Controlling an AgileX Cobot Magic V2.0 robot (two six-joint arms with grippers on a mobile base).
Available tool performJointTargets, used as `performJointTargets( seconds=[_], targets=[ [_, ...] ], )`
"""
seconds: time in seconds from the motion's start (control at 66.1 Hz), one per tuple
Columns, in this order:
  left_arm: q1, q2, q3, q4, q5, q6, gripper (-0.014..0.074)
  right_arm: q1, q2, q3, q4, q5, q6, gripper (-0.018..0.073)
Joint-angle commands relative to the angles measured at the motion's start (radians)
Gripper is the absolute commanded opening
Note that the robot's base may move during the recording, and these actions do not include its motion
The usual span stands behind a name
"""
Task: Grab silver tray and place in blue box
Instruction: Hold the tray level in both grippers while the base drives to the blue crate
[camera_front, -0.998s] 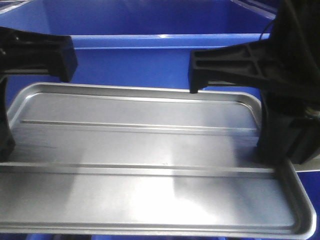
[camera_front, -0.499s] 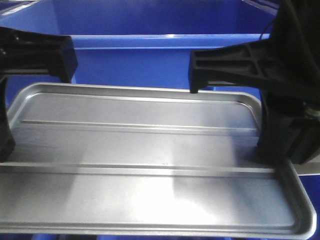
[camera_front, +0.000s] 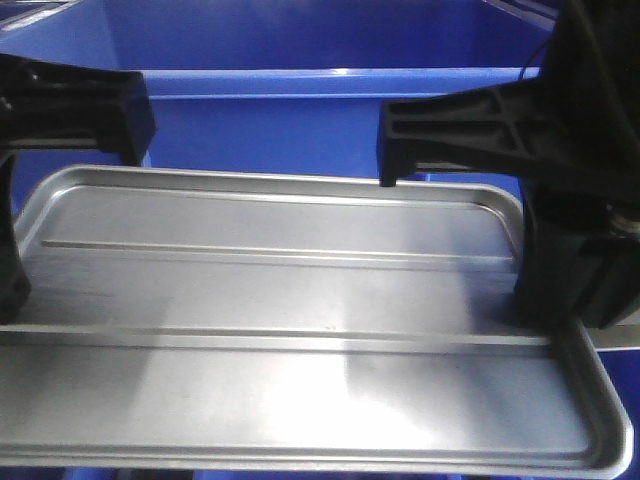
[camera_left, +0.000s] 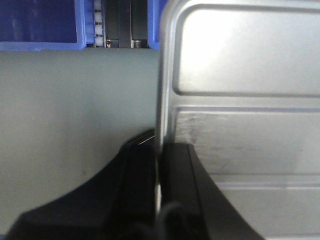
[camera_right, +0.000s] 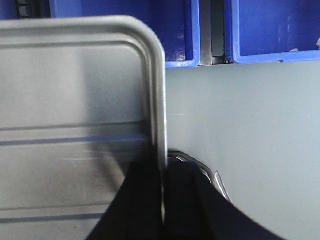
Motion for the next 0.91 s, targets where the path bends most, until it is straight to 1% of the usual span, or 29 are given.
performJointTargets(
  seconds=[0.0, 0.302, 0.454, 0.68, 0.726, 0.801, 0.892],
  targets=[
    [-0.011, -0.027, -0.029, 0.010, -0.044, -0.010, -0.0008, 0.004, -0.029, -0.025, -0.031, -0.047, 0.002, 0.0062],
    [-0.011, -0.027, -0.029, 0.012, -0.060, -0.010, -0.0008, 0.004, -0.029, -0.025, -0.040, -0.049, 0.002, 0.0062],
    [-0.011, -0.027, -0.029, 0.017, -0.089, -0.010, -0.0008, 0.004, -0.029, -0.025, -0.049, -0.092, 0.002, 0.0062],
    [-0.011, -0.023, -0.029, 0.017, -0.089, -0.010, -0.0008, 0.004, -0.029, -0.025, -0.046, -0.111, 0.001, 0.0062],
    [-0.009, -0.023, -0.029, 0.014, -0.089, -0.010, -0.0008, 0.004, -0.029, -0.027, -0.047, -0.111, -0.011, 0.0062],
    [-0.009, -0.023, -0.029, 0.014, -0.089, -0.010, -0.0008, 0.004, -0.029, -0.038, -0.045, -0.109, -0.065, 0.0062],
    [-0.009, -0.023, -0.045, 0.012, -0.089, -0.010, -0.0008, 0.004, -0.029, -0.075, -0.029, -0.076, -0.115, 0.0062]
  ],
)
